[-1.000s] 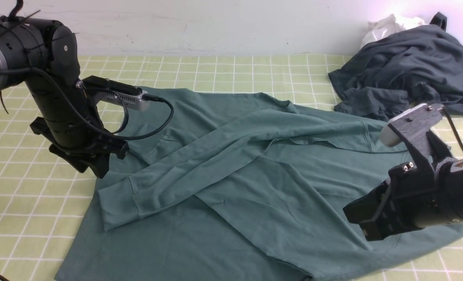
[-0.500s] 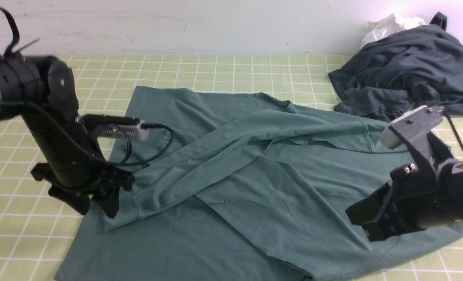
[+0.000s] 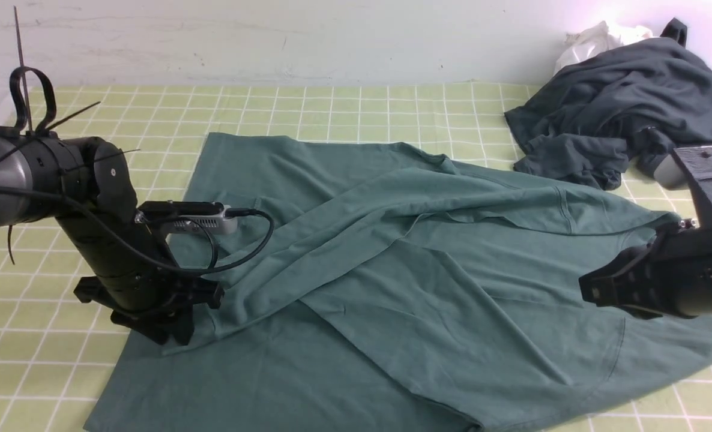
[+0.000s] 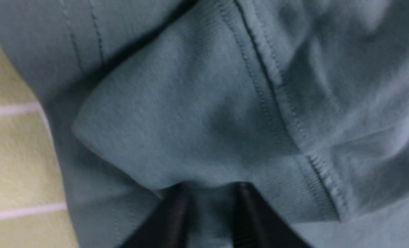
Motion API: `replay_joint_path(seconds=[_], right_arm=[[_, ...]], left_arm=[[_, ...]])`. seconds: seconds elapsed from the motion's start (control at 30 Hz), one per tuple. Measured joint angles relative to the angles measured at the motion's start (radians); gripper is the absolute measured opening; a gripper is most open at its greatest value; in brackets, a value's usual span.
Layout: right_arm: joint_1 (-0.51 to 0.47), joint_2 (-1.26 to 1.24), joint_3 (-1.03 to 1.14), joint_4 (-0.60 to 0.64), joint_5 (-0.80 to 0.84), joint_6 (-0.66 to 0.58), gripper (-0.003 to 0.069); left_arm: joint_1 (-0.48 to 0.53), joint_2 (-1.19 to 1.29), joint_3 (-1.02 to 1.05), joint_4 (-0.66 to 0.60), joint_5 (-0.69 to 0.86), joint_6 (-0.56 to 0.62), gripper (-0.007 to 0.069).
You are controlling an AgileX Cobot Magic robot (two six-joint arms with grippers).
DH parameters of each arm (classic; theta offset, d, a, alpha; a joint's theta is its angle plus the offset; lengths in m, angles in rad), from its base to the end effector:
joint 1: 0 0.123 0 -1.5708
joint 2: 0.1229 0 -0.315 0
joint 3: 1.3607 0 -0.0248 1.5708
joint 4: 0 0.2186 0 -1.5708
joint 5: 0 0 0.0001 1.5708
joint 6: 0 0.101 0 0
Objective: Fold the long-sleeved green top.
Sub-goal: Use the left arm to drag and drop the cuff onto the cuff closest to the left arm
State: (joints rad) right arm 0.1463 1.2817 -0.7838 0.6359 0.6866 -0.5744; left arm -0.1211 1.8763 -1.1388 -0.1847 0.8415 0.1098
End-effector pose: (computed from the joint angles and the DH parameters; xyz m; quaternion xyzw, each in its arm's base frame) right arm 0.2014 0.0682 0.2907 -0.1491 0.9306 0.1963 0.2707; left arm 0.3244 -0.0534 0.1973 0.0563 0.9951 -0.0714 0.0389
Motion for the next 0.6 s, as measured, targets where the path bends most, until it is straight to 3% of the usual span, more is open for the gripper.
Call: replay_joint_path(seconds=[0.07, 0.13, 0.3, 0.6], right_arm=[[0.0, 0.0, 0.0, 0.0, 0.004, 0.0, -0.001], [0.0, 0.0, 0.0, 0.001, 0.005, 0.0, -0.001], [0.0, 0.0, 0.0, 0.002, 0.005, 0.0, -0.001], [0.0, 0.0, 0.0, -0.005, 0.005, 0.0, -0.001]], left_arm=[[0.0, -0.003, -0.009, -0.007, -0.002, 0.044, 0.0043], [0.0, -0.016, -0.024, -0.015, -0.001, 0.072, 0.0021], [-0.001, -0.1, -0.075, -0.013, 0.029, 0.101, 0.0016], [-0.001, -0.18, -0.088, 0.135, 0.187, 0.099, 0.0016]])
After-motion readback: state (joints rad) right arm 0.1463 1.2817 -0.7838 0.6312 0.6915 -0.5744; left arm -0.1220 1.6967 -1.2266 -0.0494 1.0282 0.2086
